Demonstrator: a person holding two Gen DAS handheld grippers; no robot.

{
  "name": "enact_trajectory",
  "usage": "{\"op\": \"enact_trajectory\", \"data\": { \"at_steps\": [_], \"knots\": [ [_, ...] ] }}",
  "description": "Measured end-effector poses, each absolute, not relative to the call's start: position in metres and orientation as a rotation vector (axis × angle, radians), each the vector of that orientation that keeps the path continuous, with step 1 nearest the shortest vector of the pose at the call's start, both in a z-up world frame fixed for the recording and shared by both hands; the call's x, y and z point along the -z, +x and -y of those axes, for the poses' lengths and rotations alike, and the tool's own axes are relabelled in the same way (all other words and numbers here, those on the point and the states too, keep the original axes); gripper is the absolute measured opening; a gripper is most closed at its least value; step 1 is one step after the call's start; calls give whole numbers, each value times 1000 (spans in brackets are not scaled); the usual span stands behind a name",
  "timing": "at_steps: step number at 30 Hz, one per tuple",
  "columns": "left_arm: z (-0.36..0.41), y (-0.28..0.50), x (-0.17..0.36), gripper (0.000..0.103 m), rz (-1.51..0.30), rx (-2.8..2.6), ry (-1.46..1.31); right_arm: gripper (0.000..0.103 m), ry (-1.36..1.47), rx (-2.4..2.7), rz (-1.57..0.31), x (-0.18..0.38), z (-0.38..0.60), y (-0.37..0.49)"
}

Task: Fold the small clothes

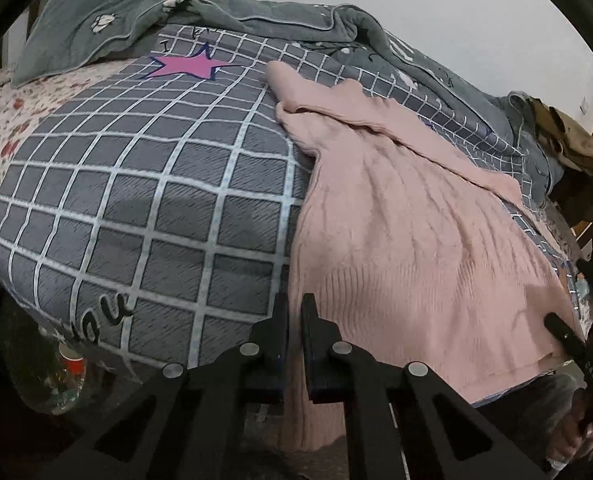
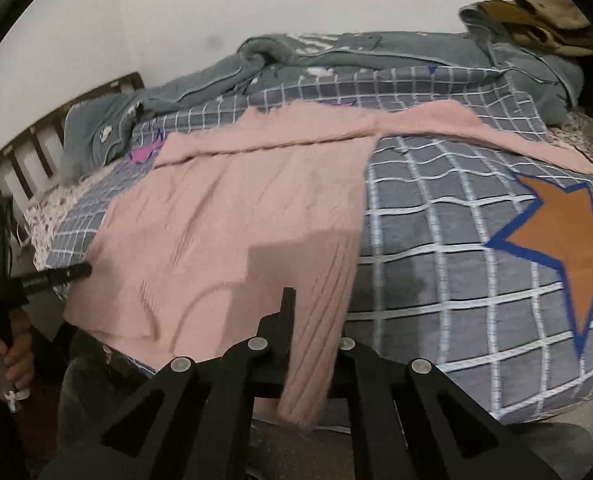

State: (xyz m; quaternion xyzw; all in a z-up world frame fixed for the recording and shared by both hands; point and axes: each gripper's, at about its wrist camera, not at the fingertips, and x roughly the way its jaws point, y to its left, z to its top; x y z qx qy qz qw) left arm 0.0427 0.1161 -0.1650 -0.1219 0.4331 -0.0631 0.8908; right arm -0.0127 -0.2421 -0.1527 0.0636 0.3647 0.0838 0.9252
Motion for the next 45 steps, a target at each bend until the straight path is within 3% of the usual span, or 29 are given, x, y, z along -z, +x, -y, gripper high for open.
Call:
{"op": "enact_trajectory", "data": {
  "at_steps": [4,7,8,10,13,18,23,24,25,27,35,36,38,39,40,43,45],
  "knots": [
    [-110,46,169,9,-919,126,-240,5,103,-155,-810,166,239,-4],
    [-109,48,166,11,-921,107,-220,11,71,-154,-859,172,233,-2],
    [-109,47,164,13,-915,102,-212,14,59,-155,-859,170,232,-3],
    [-115,51,156,33,-876,76,-200,29,37,-145,-836,164,232,-5],
    [-123,59,143,35,-825,67,-213,47,21,-127,-774,146,237,-3],
    [-126,104,122,36,-796,62,-216,54,28,-116,-700,115,247,28],
    [-119,161,115,38,-784,46,-204,54,42,-129,-676,97,251,74],
    [-116,173,115,47,-784,44,-198,55,34,-129,-669,94,251,84],
    [-114,185,116,64,-780,44,-195,56,28,-129,-664,92,250,90],
    [-109,212,116,71,-755,40,-191,57,17,-131,-644,91,251,106],
    [-117,297,141,70,-817,27,-205,57,77,-91,-669,124,272,141],
    [-119,302,145,66,-825,26,-211,57,71,-78,-677,126,276,145],
    [-123,311,154,43,-835,53,-232,57,78,-50,-674,128,284,151],
    [-124,314,155,18,-838,83,-246,57,88,-44,-675,129,288,154],
    [-126,316,155,13,-827,105,-259,57,95,-42,-676,130,290,155],
    [-140,306,138,11,-692,66,-261,57,95,-15,-683,132,297,164],
    [-145,308,141,11,-698,61,-261,57,103,-7,-679,130,301,167]
  ]
}}
